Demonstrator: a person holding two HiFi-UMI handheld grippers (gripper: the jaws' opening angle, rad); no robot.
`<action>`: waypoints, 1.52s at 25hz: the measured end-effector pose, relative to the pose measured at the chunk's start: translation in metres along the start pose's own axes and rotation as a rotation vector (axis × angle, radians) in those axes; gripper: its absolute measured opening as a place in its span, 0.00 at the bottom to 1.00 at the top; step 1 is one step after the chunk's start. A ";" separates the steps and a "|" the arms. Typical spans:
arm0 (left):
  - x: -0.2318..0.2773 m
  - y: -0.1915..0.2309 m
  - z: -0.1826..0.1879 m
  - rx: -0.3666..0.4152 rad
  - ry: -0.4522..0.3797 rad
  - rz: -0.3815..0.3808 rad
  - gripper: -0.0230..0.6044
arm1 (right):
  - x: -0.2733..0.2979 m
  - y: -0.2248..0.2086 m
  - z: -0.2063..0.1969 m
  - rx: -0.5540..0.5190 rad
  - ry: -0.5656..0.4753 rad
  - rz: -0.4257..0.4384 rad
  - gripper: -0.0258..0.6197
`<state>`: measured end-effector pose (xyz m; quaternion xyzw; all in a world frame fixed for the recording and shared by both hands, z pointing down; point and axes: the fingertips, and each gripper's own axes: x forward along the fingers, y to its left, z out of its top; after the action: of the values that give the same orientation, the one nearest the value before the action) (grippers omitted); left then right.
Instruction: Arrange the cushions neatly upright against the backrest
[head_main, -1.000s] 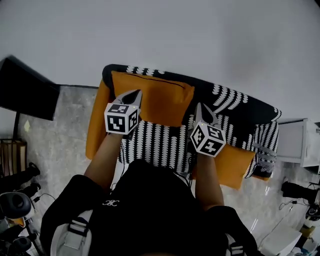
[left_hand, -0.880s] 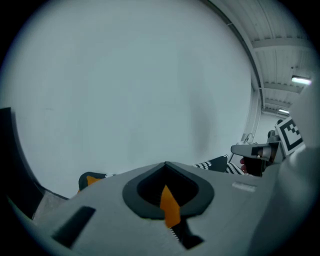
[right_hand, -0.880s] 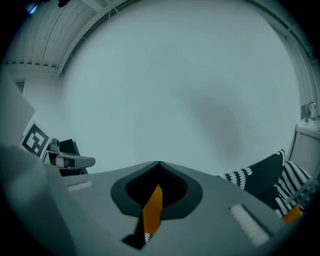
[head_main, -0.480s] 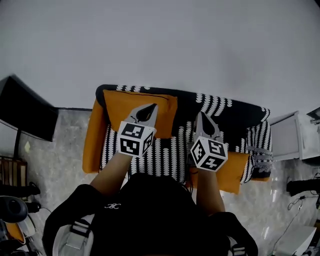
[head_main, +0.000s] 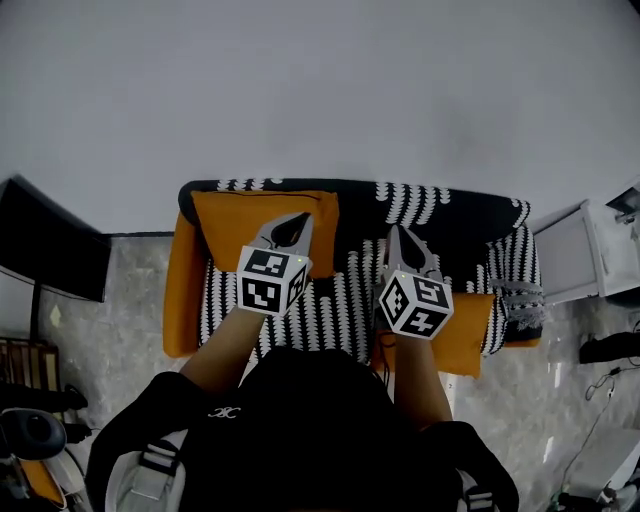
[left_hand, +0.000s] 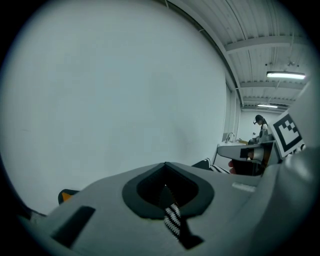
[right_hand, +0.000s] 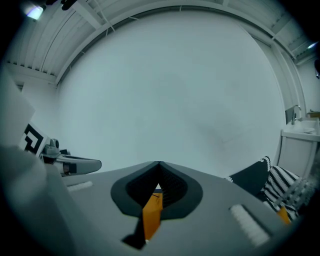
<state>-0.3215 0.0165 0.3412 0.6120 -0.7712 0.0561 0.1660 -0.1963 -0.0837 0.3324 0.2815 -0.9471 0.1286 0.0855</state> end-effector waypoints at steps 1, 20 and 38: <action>0.002 -0.001 -0.001 0.003 0.004 -0.009 0.05 | 0.000 -0.002 0.000 0.002 -0.001 -0.007 0.05; 0.080 -0.074 -0.035 0.040 0.144 -0.431 0.05 | -0.062 -0.077 -0.037 0.103 0.031 -0.440 0.05; 0.021 -0.355 -0.103 0.249 0.250 -0.780 0.05 | -0.343 -0.182 -0.104 0.293 -0.060 -0.804 0.05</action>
<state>0.0355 -0.0598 0.4037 0.8617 -0.4431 0.1556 0.1920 0.1978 -0.0251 0.3870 0.6411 -0.7358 0.2098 0.0602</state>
